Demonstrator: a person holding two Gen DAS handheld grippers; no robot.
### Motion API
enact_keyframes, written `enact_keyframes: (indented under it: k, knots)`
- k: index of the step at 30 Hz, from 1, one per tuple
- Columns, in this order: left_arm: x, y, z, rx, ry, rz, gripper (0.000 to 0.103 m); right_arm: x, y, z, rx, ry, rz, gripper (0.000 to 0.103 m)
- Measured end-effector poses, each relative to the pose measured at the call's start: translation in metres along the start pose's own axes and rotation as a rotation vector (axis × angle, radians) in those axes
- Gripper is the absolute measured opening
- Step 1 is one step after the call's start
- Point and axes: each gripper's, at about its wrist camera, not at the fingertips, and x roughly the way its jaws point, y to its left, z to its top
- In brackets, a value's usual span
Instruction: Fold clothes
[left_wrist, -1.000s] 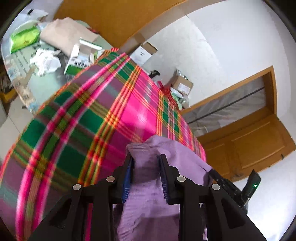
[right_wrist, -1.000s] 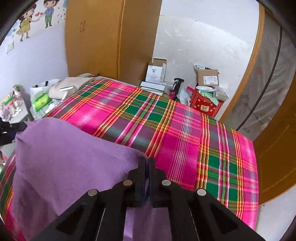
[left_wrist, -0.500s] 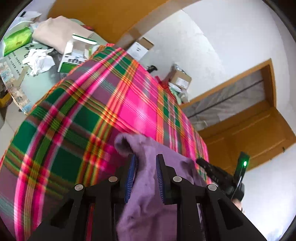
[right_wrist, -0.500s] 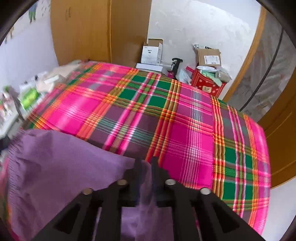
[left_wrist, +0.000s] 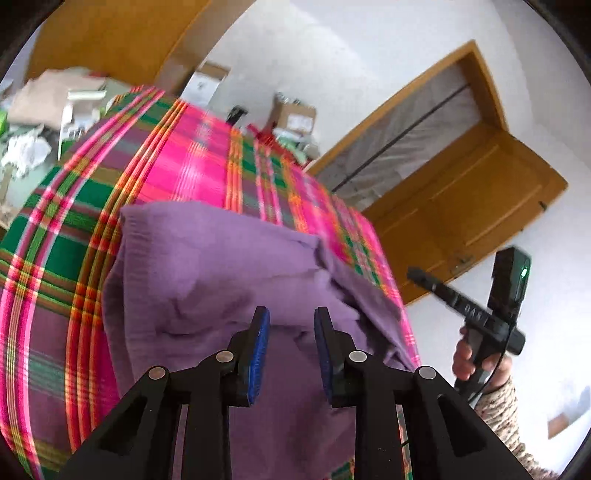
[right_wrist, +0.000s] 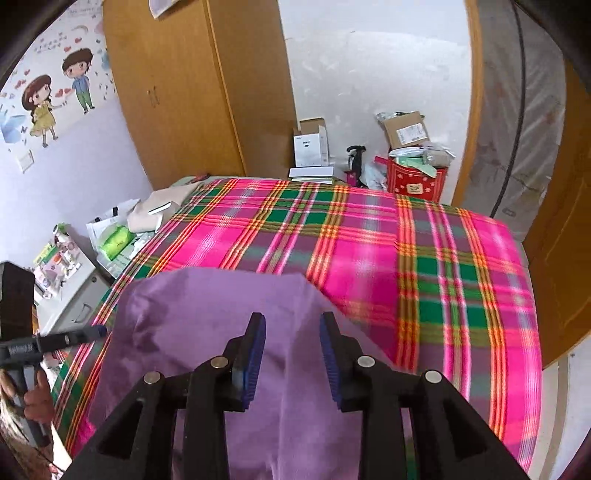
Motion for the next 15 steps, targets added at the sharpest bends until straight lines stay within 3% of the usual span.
enact_keyframes:
  k: [2, 4, 10, 15]
  knots:
    - [-0.008, -0.010, -0.007, 0.041, -0.030, -0.007, 0.026, -0.016, -0.006, -0.017, 0.017, -0.016, -0.005, 0.031]
    - [-0.008, -0.025, -0.016, 0.101, -0.015, -0.018, 0.033, -0.028, -0.013, -0.037, 0.044, -0.025, -0.010, 0.033]
    - [0.024, -0.063, -0.049, 0.195, 0.134, -0.061, 0.033, -0.039, -0.032, -0.100, 0.138, 0.000, -0.012, 0.033]
    - [0.042, -0.091, -0.070, 0.273, 0.198, -0.077, 0.033, -0.045, -0.047, -0.137, 0.230, -0.002, 0.015, 0.034]
